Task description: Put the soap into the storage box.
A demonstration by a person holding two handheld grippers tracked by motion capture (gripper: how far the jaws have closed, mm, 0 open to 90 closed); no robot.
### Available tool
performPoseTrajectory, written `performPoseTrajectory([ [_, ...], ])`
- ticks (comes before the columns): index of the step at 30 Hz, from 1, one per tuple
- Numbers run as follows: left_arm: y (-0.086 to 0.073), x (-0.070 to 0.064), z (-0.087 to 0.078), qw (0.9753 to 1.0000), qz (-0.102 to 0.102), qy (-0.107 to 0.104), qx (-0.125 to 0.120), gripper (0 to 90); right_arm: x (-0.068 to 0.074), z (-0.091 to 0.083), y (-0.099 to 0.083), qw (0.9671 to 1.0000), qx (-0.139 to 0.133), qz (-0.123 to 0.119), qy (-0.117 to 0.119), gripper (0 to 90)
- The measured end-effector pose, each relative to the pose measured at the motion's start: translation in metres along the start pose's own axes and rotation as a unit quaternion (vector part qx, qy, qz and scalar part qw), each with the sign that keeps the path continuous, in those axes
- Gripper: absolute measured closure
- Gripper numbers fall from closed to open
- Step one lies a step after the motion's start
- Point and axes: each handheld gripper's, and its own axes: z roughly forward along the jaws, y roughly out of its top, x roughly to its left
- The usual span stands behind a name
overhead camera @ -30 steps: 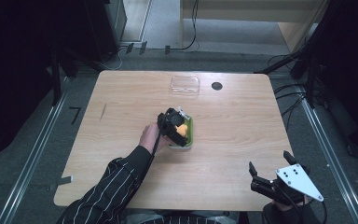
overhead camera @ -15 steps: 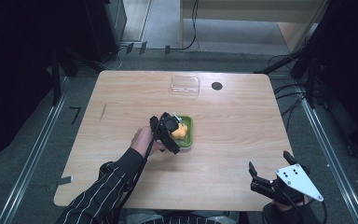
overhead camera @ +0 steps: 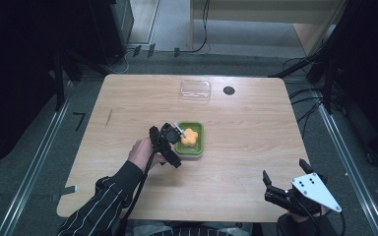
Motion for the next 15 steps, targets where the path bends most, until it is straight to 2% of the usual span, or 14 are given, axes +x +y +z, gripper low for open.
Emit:
performPoseTrajectory([
  [4,-0.013,-0.002,0.001,0.9999,0.004,0.011,0.012,0.0,0.000,0.000,0.000,1.0000,0.000,-0.001,0.000,0.0],
  [10,-0.026,-0.002,-0.002,0.9996,0.002,0.012,0.025,0.0,0.000,0.000,0.000,1.0000,0.000,0.000,0.000,0.0],
  [15,-0.046,-0.003,0.000,0.9993,-0.001,0.010,0.037,0.0,0.000,0.000,0.000,1.0000,0.000,0.000,0.000,0.0],
])
